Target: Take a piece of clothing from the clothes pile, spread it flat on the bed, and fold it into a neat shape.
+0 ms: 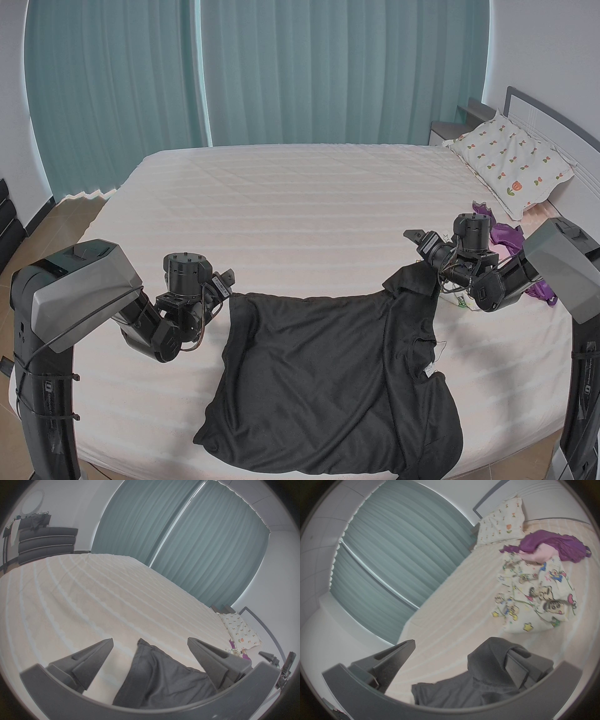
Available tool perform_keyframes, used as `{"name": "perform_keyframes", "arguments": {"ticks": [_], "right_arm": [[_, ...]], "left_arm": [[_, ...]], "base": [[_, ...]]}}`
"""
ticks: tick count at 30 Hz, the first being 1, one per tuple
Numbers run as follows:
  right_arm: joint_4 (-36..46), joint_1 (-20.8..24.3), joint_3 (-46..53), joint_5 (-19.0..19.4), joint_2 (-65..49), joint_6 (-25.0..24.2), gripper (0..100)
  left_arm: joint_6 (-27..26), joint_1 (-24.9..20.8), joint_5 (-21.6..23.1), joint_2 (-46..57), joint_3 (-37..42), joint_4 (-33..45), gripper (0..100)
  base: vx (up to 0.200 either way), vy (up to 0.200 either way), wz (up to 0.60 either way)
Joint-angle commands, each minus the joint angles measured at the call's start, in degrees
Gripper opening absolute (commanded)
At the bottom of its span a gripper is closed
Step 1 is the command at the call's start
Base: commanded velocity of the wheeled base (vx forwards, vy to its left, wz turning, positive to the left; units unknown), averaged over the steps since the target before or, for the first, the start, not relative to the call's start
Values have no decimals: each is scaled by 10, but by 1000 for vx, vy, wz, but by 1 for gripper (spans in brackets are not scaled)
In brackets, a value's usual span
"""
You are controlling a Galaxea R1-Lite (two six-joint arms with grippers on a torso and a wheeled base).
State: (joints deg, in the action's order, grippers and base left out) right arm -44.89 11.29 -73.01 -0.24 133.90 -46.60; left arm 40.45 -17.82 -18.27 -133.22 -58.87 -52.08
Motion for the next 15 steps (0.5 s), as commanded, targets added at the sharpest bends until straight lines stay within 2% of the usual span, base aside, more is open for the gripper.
{"name": "perform_keyframes", "arguments": {"ticks": [1,4,7,10,12,15], "right_arm": [[50,-1,-10,-11,26,11,100],[82,-4,-15,-21,29,29,100],[92,-9,-15,-27,28,30,100],[142,-13,-9,-27,23,28,100],[168,-15,-12,-28,22,22,100],[159,-29,-22,-43,22,-4,100]], "left_arm": [[-6,10,-3,-4,13,-1,100],[-6,8,-2,3,39,-4,100],[-4,2,0,23,76,-8,100],[1,-6,5,48,112,-9,100],[9,-12,5,62,136,-9,100],[27,-21,13,84,171,-19,100]], "base": [[0,0,0],[0,0,0],[0,0,0],[0,0,0],[0,0,0],[0,0,0]]}}
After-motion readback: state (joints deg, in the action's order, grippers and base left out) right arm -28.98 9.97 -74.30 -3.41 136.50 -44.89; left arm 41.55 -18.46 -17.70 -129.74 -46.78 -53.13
